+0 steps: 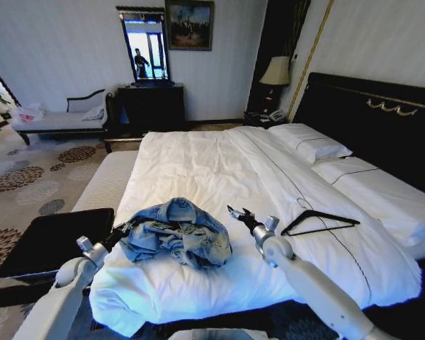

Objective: Pick up the clothes from the bed and hang them on the clothes hanger.

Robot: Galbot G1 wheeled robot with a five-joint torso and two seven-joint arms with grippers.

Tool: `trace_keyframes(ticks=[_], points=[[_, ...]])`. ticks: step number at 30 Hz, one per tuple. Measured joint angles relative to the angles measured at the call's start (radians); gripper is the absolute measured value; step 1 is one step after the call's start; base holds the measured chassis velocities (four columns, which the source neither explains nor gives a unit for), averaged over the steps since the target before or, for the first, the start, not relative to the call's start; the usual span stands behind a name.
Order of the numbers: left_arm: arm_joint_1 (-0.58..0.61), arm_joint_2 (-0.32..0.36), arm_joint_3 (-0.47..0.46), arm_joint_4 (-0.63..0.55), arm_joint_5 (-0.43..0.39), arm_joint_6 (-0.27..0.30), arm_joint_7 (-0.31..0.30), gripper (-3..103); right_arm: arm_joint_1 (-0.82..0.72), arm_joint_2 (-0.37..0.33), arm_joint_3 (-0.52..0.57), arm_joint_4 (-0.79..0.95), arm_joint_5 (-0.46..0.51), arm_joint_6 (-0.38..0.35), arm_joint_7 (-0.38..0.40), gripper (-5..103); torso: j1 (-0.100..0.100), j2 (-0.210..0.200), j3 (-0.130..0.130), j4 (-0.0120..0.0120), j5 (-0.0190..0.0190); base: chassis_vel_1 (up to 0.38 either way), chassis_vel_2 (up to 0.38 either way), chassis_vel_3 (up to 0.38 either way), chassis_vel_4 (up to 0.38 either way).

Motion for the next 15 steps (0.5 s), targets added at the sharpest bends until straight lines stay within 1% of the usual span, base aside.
trace_keyframes(ticks=[1, 2, 4, 7, 8, 11, 13, 14, 15], points=[[-0.003, -0.001, -0.001, 0.0, -0.002, 0.0, 0.0, 2, 0.013, -0.002, -0.015, -0.015, 0.01, 0.0, -0.023, 100, 0.0, 0.0, 0.0, 0.0001, 0.0, 0.0, 0.0, 0.0, 0.0], [-0.003, -0.001, -0.001, 0.0, -0.002, 0.0, 0.0, 2, 0.013, -0.002, -0.015, -0.015, 0.01, 0.0, -0.023, 100, 0.0, 0.0, 0.0, 0.0001, 0.0, 0.0, 0.0, 0.0, 0.0], [-0.008, -0.002, -0.004, 0.002, -0.006, -0.001, 0.002, 2, 0.028, -0.003, -0.038, -0.04, 0.02, 0.009, -0.065, 100, 0.0, 0.0, 0.0, 0.0001, 0.0, 0.0, 0.0, 0.0, 0.0], [-0.018, -0.005, -0.005, 0.01, -0.009, -0.004, 0.006, 2, 0.036, -0.001, -0.066, -0.086, 0.021, 0.052, -0.158, 100, 0.0, 0.0, 0.0, 0.0, 0.0, 0.0, 0.0, 0.0, 0.0], [-0.018, -0.005, -0.005, 0.01, -0.009, -0.004, 0.006, 2, 0.036, -0.001, -0.066, -0.086, 0.021, 0.052, -0.158, 100, 0.0, 0.0, 0.0, 0.0, 0.0, 0.0, 0.0, 0.0, 0.0], [-0.024, -0.005, -0.005, 0.014, -0.012, -0.005, 0.008, 2, 0.03, 0.0, -0.069, -0.117, 0.026, 0.096, -0.261, 100, 0.0, 0.0, 0.0, 0.0, -0.0001, 0.0, 0.0, 0.0, 0.0], [-0.027, -0.003, -0.003, 0.016, -0.014, -0.006, 0.009, 2, 0.022, -0.003, -0.069, -0.127, 0.025, 0.112, -0.312, 100, 0.0, 0.0, 0.0, 0.0, 0.0, 0.0, 0.0, 0.0, 0.0], [-0.027, -0.003, -0.003, 0.016, -0.014, -0.006, 0.009, 2, 0.022, -0.003, -0.069, -0.127, 0.025, 0.112, -0.312, 100, 0.0, 0.0, 0.0, 0.0, 0.0, 0.0, 0.0, 0.0, 0.0], [-0.03, -0.001, -0.002, 0.017, -0.015, -0.006, 0.01, 2, 0.018, -0.006, -0.069, -0.13, 0.025, 0.117, -0.331, 100, 0.0, 0.0, 0.0, 0.0, -0.0001, 0.0, 0.0, 0.0, 0.0]])
